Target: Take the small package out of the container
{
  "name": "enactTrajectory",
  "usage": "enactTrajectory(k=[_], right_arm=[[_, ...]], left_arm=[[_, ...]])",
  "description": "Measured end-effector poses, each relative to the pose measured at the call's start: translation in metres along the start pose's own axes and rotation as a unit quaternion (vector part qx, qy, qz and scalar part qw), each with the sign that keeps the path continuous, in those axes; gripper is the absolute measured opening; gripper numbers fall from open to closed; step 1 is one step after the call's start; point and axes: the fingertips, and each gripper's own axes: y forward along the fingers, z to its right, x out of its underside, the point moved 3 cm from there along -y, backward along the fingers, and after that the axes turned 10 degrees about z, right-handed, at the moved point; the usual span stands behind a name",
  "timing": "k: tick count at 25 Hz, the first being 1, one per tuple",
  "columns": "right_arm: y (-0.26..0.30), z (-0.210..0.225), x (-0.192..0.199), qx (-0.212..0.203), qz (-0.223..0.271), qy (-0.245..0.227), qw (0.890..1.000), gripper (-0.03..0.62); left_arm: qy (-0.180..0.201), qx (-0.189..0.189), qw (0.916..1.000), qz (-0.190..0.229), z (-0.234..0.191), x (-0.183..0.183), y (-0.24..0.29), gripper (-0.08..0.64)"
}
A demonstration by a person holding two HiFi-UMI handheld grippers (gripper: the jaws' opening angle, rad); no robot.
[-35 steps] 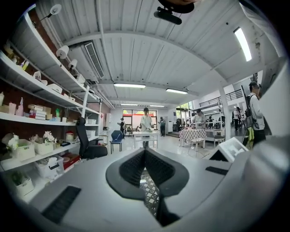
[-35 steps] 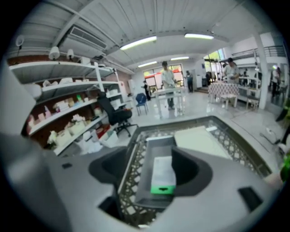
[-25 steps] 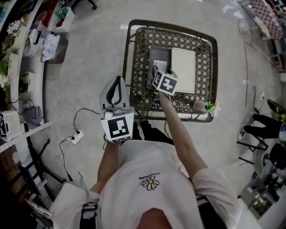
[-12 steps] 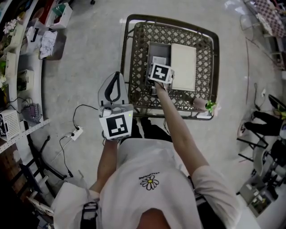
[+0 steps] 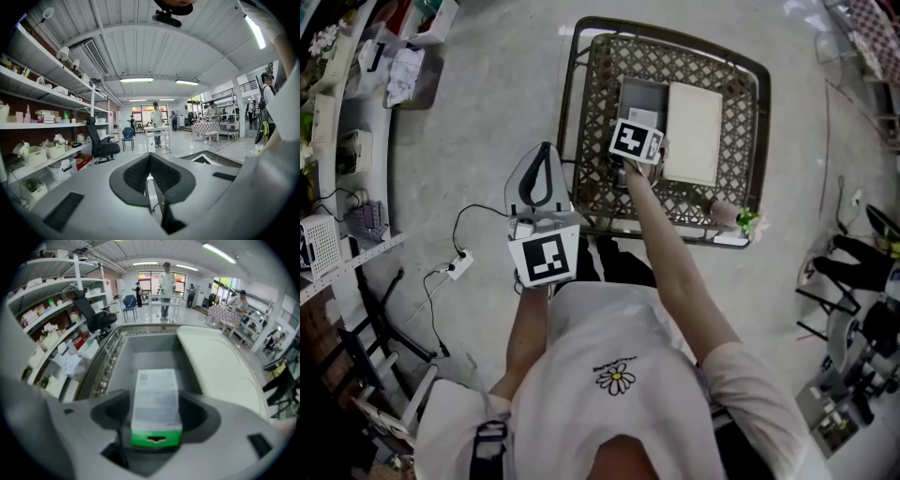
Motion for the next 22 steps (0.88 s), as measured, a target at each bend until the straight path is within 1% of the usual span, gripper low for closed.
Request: enactTrajectory(k=[2, 3, 5, 7, 9, 12, 14, 16, 20, 22], right_arm=[[-0.001, 0.000, 0.000, -0.003, 0.003, -0.012, 1.000, 0.314], [-0.002, -0.002, 0.001, -0.011, 0.003, -0.017, 1.000, 0.314], [-0.005, -0.004, 0.002, -0.027, 0.005, -0.019, 0.999, 0.313], [-0.004, -0.004, 0.003, -0.030, 0.006, -0.016, 0.999, 0.313], [-0.002, -0.003, 0.003, -0.024, 0.006, -0.002, 1.000, 0.313], [0.001, 0.000, 0.001, -0.014, 0.002, 0.032, 0.999, 0.313], [0.003, 0.002, -0.001, -0.001, 0.000, 0.038, 0.999, 0.313], [0.004, 0.002, -0.002, 0.013, -0.005, 0.016, 1.000, 0.313], [0.006, -0.003, -0.001, 0.024, -0.002, -0.052, 0.998, 0.314], [0.005, -0.001, -0.002, 0.036, 0.004, -0.069, 0.997, 0.314]], left_arm=[[-0.001, -0.006, 1.0000, 0.000, -0.001, 0.002, -0.001, 0.025], [-0.001, -0.008, 1.0000, 0.000, -0.002, 0.002, -0.002, 0.026], [0.000, -0.008, 1.0000, -0.001, -0.001, 0.003, -0.003, 0.025], [0.002, -0.004, 1.0000, 0.001, 0.002, 0.002, -0.002, 0.026], [0.002, 0.000, 1.0000, 0.001, 0.005, 0.002, -0.001, 0.026], [0.004, 0.003, 1.0000, 0.002, 0.008, 0.001, 0.000, 0.026], [0.003, 0.005, 1.0000, 0.001, 0.010, 0.002, 0.001, 0.026], [0.004, 0.007, 1.0000, -0.002, 0.011, 0.003, 0.000, 0.026], [0.011, 0.010, 0.9999, -0.003, 0.013, 0.006, -0.002, 0.026], [0.016, 0.012, 0.9998, -0.002, 0.015, 0.005, -0.003, 0.025]])
